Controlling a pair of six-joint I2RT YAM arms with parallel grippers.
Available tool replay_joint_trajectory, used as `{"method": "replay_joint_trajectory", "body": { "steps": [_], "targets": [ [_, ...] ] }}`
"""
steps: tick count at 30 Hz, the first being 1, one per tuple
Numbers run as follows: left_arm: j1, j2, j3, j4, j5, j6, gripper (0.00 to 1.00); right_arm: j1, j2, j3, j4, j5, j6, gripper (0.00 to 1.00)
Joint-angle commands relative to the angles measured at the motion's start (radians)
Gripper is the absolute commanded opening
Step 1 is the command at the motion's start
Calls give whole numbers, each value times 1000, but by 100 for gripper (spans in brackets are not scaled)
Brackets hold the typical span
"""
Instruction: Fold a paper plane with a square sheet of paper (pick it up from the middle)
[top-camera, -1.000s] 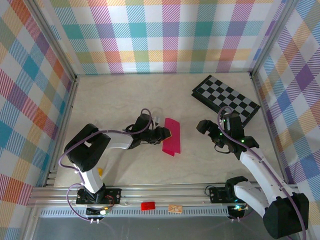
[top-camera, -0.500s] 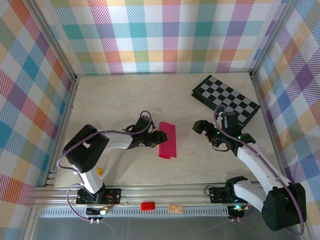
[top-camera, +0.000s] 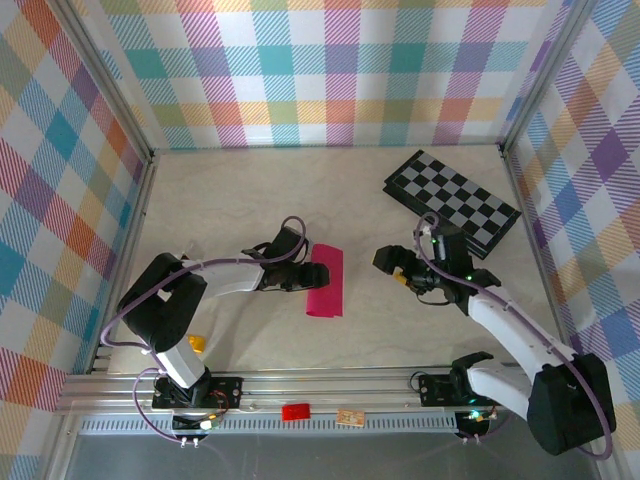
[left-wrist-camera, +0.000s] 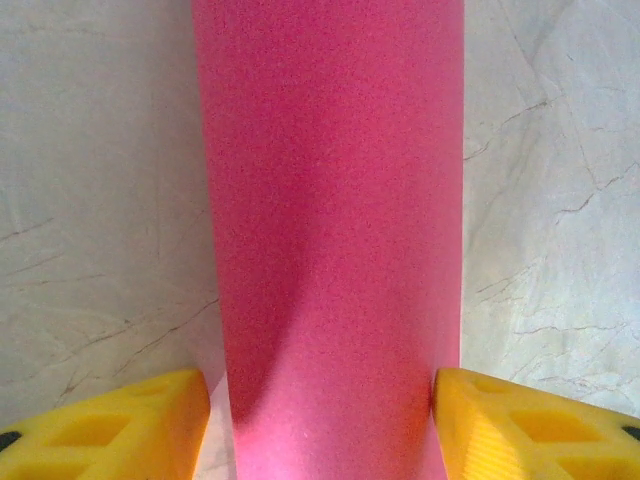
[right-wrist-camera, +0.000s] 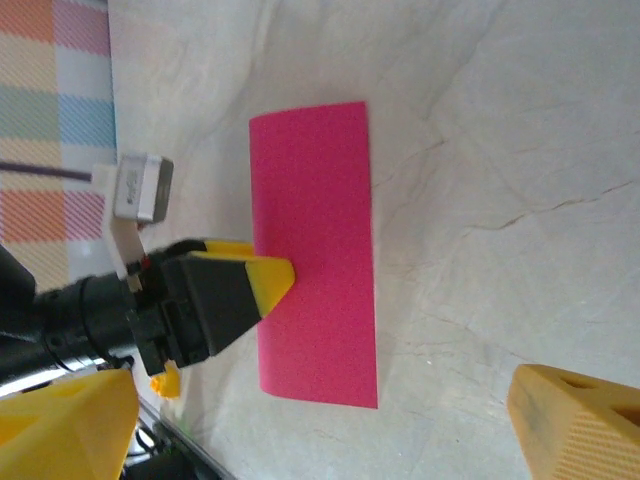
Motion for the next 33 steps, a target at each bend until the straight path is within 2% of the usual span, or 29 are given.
{"method": "replay_joint_trajectory", "body": {
  "steps": [1,10,17,20,25,33],
  "targets": [
    [23,-32,11,-98,-42,54,62,39,44,25,27,-20,-10,92],
    [52,-80,4,-147,-55,87,59,142,125,-10,127,44,59,80],
    [86,-47,11,-159,30,150,57,187,183,-14,170,59,82,77],
    [89,-2,42,-222,39,184,57,194,194,-16,175,60,90,76],
    [90,42,68,-232,80,211,59,210,209,-24,217,58,108,71],
    [88,70,96,-264,57,206,64,234,275,-15,273,52,136,61]
  ]
}}
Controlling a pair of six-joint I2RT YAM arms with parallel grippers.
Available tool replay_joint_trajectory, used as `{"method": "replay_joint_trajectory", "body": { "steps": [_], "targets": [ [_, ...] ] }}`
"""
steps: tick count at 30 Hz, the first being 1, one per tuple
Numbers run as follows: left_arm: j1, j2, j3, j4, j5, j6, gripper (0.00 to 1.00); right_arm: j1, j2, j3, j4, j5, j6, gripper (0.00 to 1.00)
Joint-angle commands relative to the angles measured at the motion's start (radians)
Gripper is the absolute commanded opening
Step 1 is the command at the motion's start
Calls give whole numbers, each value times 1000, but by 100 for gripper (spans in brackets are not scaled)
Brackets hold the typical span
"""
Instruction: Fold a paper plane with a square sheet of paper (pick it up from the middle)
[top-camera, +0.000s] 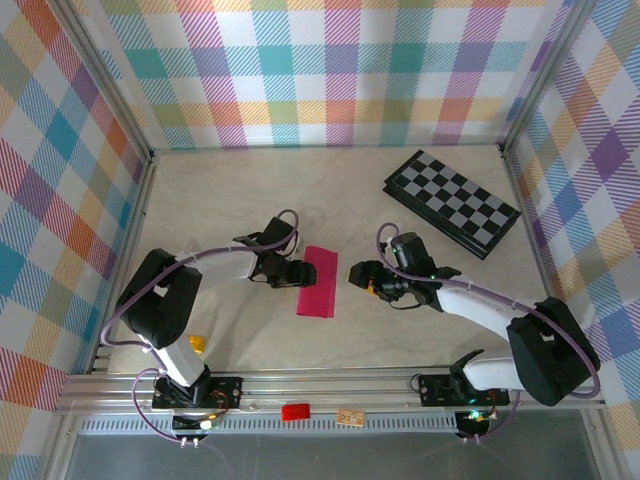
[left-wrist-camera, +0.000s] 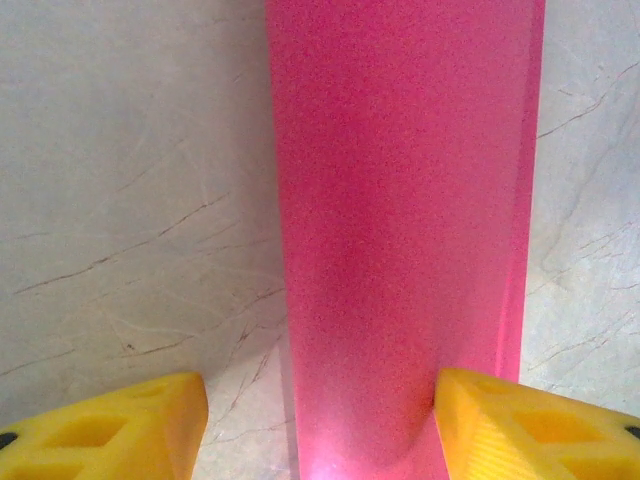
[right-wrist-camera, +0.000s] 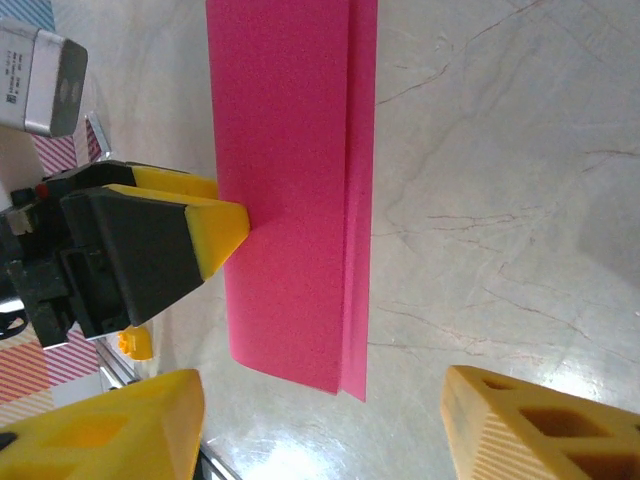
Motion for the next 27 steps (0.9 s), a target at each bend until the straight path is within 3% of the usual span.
{"method": "replay_joint_trajectory", "body": {
  "steps": [1,3,8,12,16,22,27],
  "targets": [
    [2,58,24,-50,1,28,64,13,33,-2,60,-9,26,59],
    [2,74,41,-87,-40,29,66,22,56,12,66,-10,29,55],
    [-7,93,53,-117,-107,6,68,37,126,58,58,0,53,32],
    [-26,121,76,-144,-130,23,70,46,169,75,72,23,79,32],
    [-35,165,116,-218,-222,6,71,50,171,78,70,50,86,32],
    [-36,183,114,-218,-246,-28,70,50,139,64,40,102,86,30],
    [-41,200,122,-223,-250,-27,70,51,157,64,91,55,84,24]
  ]
}}
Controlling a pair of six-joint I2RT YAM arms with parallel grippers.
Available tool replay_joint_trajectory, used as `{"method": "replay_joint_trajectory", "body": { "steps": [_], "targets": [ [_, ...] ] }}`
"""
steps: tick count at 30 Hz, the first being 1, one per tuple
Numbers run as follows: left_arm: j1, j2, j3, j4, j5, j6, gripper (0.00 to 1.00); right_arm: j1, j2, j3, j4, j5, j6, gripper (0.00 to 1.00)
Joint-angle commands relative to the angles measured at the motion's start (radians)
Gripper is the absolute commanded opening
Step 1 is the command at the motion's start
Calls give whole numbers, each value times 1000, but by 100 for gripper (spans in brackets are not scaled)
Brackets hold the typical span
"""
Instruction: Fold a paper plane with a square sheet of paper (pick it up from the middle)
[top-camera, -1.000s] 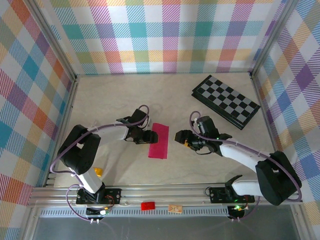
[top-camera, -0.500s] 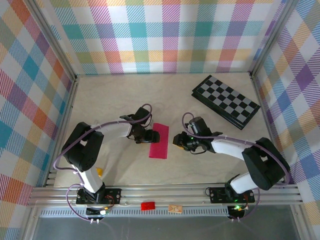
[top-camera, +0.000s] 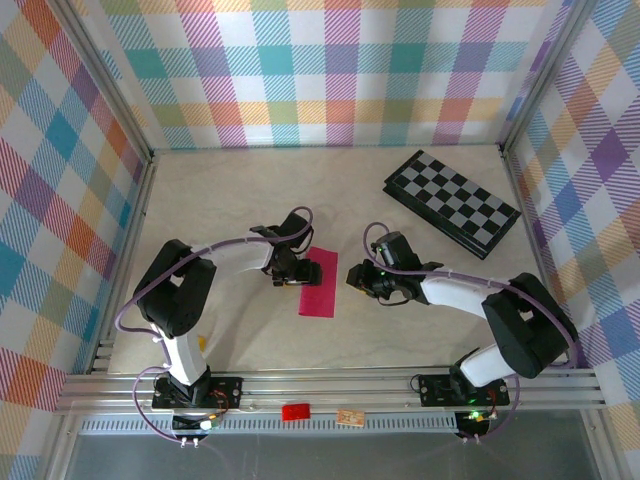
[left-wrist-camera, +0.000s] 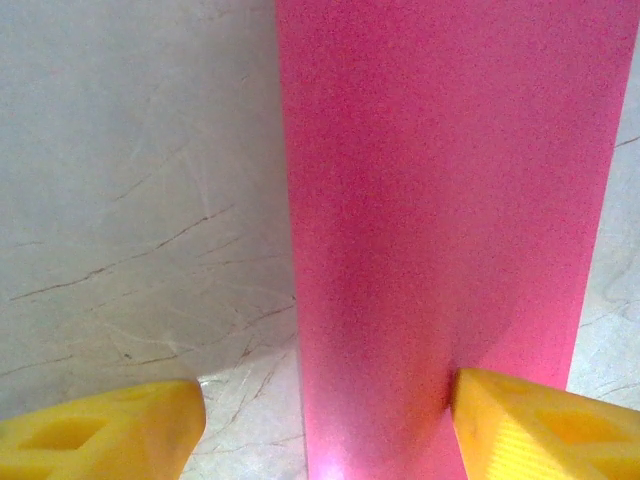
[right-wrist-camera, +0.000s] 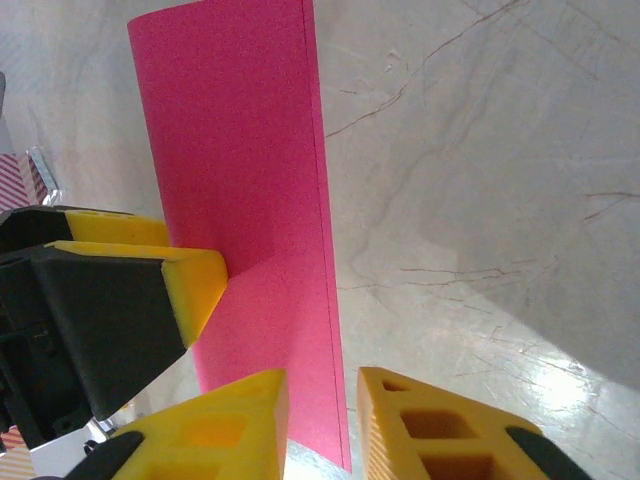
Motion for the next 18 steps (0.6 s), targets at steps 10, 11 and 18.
{"method": "replay_joint_trajectory", "body": {
  "steps": [10,11,18],
  "targets": [
    [0,97,-52,-10,-110,20,70,37,147,124,55,-58,6,14],
    [-1,98,-52,-9,-108,25,70,38,158,135,48,-58,1,12],
    [-1,116,-45,-4,-104,34,70,34,100,108,-64,103,5,14]
  ]
}}
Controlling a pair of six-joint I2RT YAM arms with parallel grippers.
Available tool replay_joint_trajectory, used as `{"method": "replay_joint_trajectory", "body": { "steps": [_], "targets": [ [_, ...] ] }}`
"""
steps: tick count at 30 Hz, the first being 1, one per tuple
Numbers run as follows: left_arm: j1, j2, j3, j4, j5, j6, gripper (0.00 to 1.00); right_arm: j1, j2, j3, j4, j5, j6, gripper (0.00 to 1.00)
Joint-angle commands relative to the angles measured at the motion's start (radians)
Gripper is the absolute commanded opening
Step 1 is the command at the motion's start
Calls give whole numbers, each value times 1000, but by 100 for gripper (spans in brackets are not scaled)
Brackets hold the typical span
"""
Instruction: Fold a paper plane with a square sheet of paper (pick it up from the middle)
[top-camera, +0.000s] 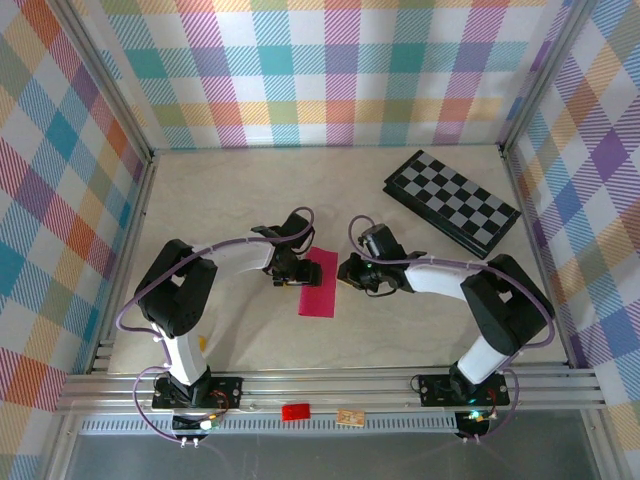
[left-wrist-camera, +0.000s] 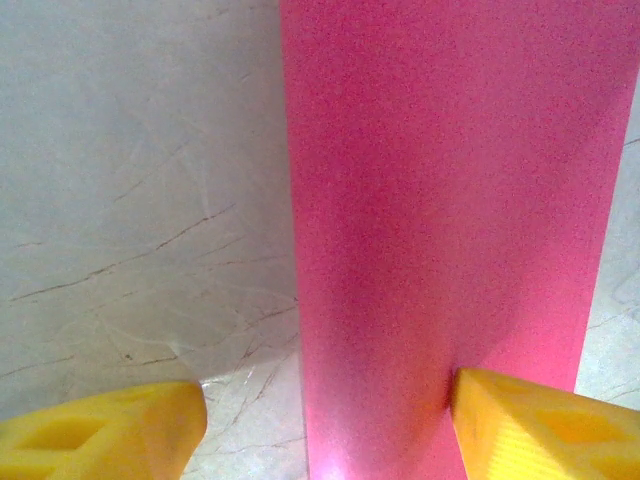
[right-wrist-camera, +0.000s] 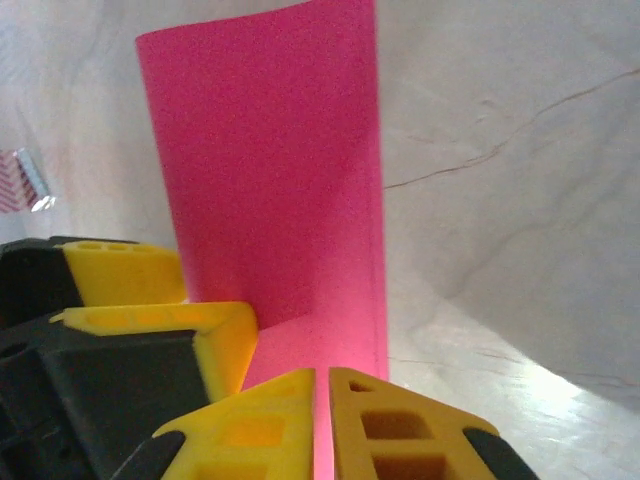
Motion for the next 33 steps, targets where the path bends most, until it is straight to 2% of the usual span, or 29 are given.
{"method": "replay_joint_trajectory", "body": {
  "steps": [1,14,33],
  "targets": [
    [6,115,-47,-1,-88,35,70,3,-61,-41,-39,90,10,15],
    [3,141,-34,-12,-126,53,71,-11,-110,-86,-31,67,19,17],
    [3,173,-32,6,-138,11,72,-11,-125,-101,-38,65,25,20]
  ]
}}
